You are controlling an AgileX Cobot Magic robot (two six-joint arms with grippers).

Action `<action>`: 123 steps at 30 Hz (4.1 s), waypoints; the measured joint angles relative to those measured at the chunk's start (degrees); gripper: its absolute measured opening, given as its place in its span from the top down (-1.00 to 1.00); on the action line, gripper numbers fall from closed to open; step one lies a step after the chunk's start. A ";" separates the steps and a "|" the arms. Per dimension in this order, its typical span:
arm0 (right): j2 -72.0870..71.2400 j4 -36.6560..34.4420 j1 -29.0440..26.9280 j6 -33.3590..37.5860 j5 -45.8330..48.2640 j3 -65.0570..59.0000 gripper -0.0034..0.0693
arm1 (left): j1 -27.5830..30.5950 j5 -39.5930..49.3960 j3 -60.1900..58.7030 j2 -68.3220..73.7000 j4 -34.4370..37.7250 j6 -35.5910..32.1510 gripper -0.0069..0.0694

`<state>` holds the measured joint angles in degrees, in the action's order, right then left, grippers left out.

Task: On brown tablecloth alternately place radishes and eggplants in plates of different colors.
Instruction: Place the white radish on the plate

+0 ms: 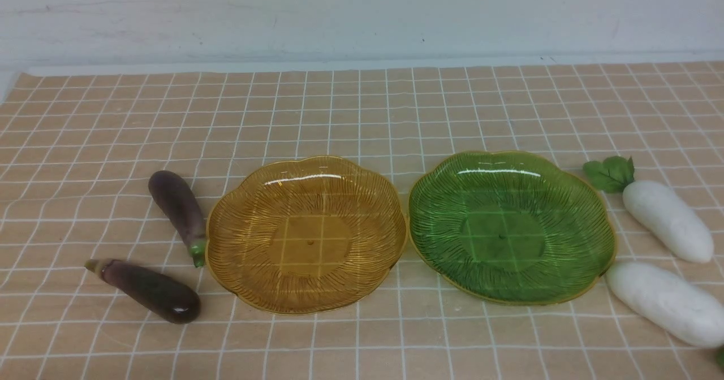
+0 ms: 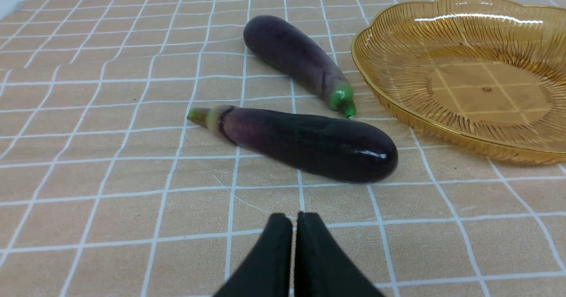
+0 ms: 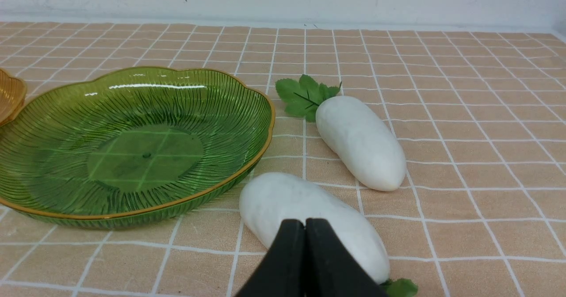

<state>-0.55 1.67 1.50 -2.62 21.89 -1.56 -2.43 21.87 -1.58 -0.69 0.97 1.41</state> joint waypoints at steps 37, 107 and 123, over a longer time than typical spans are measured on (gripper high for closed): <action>0.00 -36.84 0.00 -14.52 -0.45 0.84 0.95 | 0.00 -0.39 3.28 0.00 47.86 17.66 0.83; 99.00 -18.76 6.68 15.64 38.81 77.32 -0.51 | 0.00 19.52 26.98 42.80 17.51 -0.80 0.03; 107.76 -13.97 10.19 13.70 26.25 77.32 -0.65 | 0.00 20.92 26.98 42.80 17.51 -0.80 0.03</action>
<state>107.22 -12.30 11.69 11.08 48.14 75.76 -2.43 42.79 25.40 42.11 18.49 0.61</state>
